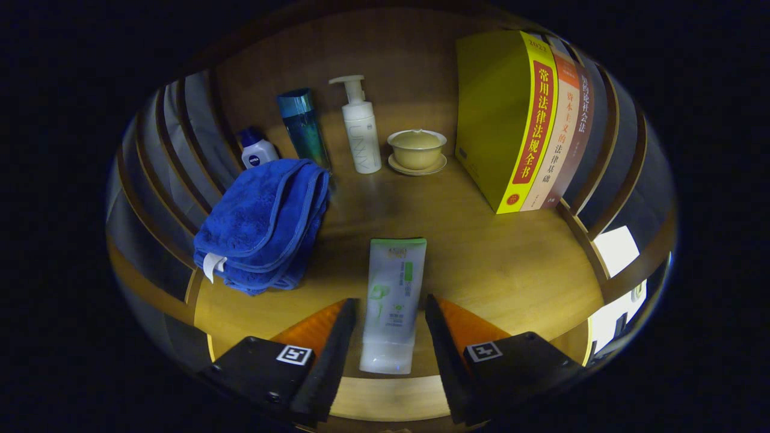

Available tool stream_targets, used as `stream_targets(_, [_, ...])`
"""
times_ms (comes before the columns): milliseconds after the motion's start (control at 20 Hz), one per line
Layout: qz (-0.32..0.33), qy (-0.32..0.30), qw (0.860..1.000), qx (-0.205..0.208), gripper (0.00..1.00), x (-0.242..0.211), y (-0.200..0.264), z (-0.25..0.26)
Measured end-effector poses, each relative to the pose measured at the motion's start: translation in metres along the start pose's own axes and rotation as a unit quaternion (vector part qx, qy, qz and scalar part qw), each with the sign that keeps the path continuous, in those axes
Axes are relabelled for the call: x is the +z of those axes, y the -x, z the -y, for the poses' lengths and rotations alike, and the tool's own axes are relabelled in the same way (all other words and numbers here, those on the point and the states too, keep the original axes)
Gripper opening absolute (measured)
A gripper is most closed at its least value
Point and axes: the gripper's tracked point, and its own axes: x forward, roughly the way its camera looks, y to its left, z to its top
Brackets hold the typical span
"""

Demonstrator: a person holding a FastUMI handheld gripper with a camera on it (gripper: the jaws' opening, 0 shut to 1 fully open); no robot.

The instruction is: Pull open the drawer, take out the items inside it, and place them on the countertop above the cabinet.

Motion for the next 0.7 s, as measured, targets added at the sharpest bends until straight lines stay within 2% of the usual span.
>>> stream_targets(350, [0.029,0.027,0.999,-0.006,0.90,0.009,0.040,-0.004])
stream_targets(700, [0.154,0.035,0.987,0.006,0.92,0.030,0.120,-0.017])
